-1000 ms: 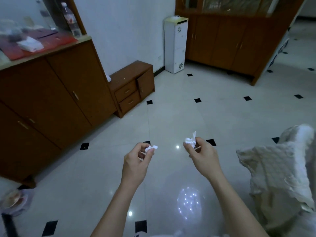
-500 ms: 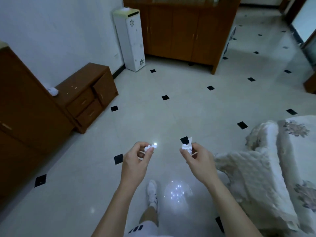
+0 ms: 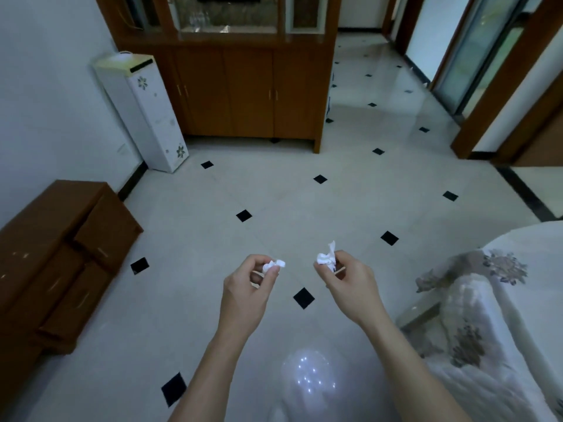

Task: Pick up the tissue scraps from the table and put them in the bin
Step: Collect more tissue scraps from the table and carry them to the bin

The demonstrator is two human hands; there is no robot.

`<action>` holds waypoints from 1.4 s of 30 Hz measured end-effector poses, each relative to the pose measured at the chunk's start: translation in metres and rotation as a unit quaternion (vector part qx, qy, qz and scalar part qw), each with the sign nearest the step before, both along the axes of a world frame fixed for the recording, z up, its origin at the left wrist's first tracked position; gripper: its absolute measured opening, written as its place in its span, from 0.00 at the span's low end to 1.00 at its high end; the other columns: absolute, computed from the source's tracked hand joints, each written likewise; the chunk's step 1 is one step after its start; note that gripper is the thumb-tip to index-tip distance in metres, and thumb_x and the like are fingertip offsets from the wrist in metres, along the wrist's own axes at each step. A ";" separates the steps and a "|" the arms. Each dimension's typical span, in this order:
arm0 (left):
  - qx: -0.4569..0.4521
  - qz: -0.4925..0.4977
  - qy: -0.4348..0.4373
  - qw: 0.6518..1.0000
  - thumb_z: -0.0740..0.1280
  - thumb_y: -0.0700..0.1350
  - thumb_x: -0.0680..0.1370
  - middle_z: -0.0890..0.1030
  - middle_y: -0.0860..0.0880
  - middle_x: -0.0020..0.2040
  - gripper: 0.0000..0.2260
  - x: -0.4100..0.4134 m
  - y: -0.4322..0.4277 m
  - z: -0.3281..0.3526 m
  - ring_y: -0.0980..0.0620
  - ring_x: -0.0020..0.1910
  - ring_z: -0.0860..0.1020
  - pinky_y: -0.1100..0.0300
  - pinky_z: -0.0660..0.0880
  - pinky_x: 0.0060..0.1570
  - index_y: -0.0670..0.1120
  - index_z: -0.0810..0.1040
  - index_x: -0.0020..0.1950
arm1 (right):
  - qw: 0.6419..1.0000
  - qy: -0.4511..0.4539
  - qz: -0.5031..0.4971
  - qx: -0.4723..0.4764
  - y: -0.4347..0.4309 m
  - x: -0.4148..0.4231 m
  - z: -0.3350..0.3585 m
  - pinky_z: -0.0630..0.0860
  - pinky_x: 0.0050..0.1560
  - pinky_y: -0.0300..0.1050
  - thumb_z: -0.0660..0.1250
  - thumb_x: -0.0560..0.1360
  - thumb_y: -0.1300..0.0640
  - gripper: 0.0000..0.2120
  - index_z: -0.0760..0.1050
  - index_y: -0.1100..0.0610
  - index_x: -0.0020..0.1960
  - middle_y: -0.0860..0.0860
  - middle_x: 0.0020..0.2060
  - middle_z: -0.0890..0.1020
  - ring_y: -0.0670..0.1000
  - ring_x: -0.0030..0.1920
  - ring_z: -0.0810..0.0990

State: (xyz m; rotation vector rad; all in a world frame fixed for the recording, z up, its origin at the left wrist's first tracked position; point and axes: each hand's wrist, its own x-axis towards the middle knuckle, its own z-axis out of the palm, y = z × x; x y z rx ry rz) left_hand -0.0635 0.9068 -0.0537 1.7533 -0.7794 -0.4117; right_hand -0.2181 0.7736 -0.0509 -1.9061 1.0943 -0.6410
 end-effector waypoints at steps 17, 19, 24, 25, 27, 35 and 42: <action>0.018 -0.165 -0.004 0.986 0.70 0.54 0.76 0.80 0.56 0.40 0.05 0.063 -0.266 -0.010 0.52 0.35 0.76 0.63 0.72 0.35 0.54 0.80 0.45 | 0.984 -0.006 -0.175 0.033 -0.207 0.019 -0.032 0.76 0.37 0.50 0.67 0.74 0.42 0.17 0.70 0.53 0.36 0.55 0.29 0.76 0.58 0.35 0.79; 0.018 -0.174 -0.008 0.985 0.70 0.55 0.75 0.80 0.56 0.40 0.06 0.063 -0.309 -0.010 0.51 0.36 0.77 0.62 0.73 0.35 0.53 0.80 0.45 | 0.982 -0.003 -0.187 0.033 -0.245 0.020 -0.036 0.73 0.36 0.46 0.66 0.74 0.41 0.17 0.70 0.53 0.36 0.55 0.30 0.77 0.57 0.35 0.80; 0.021 -0.197 -0.004 0.980 0.69 0.58 0.74 0.82 0.55 0.42 0.09 0.056 -0.425 -0.007 0.51 0.37 0.77 0.56 0.77 0.39 0.53 0.80 0.45 | 0.978 -0.002 -0.205 0.034 -0.353 0.014 -0.031 0.69 0.34 0.44 0.66 0.74 0.43 0.17 0.70 0.54 0.36 0.56 0.30 0.76 0.55 0.34 0.78; 0.021 -0.207 -0.001 0.978 0.69 0.58 0.74 0.82 0.54 0.42 0.09 0.052 -0.446 -0.006 0.52 0.36 0.77 0.54 0.77 0.40 0.53 0.80 0.45 | 0.977 -0.001 -0.211 0.030 -0.373 0.011 -0.028 0.69 0.33 0.44 0.67 0.74 0.43 0.16 0.69 0.52 0.36 0.55 0.29 0.76 0.54 0.32 0.77; 0.022 -0.224 0.003 0.974 0.69 0.55 0.75 0.82 0.55 0.42 0.05 0.045 -0.483 -0.004 0.52 0.36 0.76 0.53 0.77 0.40 0.54 0.80 0.44 | 0.975 -0.010 -0.222 0.029 -0.410 0.004 -0.023 0.71 0.34 0.46 0.67 0.74 0.44 0.15 0.68 0.49 0.34 0.51 0.26 0.73 0.53 0.30 0.74; 0.018 -0.273 0.003 0.962 0.67 0.61 0.72 0.80 0.56 0.38 0.12 0.027 -0.602 -0.005 0.55 0.33 0.74 0.62 0.73 0.34 0.55 0.81 0.45 | 0.963 -0.009 -0.266 0.041 -0.505 -0.016 -0.023 0.69 0.34 0.45 0.67 0.74 0.46 0.16 0.67 0.52 0.34 0.55 0.29 0.76 0.54 0.31 0.75; 0.020 -0.311 -0.007 0.950 0.70 0.59 0.73 0.80 0.57 0.38 0.07 0.011 -0.716 -0.018 0.52 0.34 0.77 0.59 0.75 0.34 0.58 0.79 0.44 | 0.944 0.017 -0.327 0.042 -0.589 -0.036 -0.031 0.69 0.34 0.44 0.68 0.75 0.47 0.16 0.68 0.51 0.32 0.52 0.29 0.77 0.53 0.32 0.76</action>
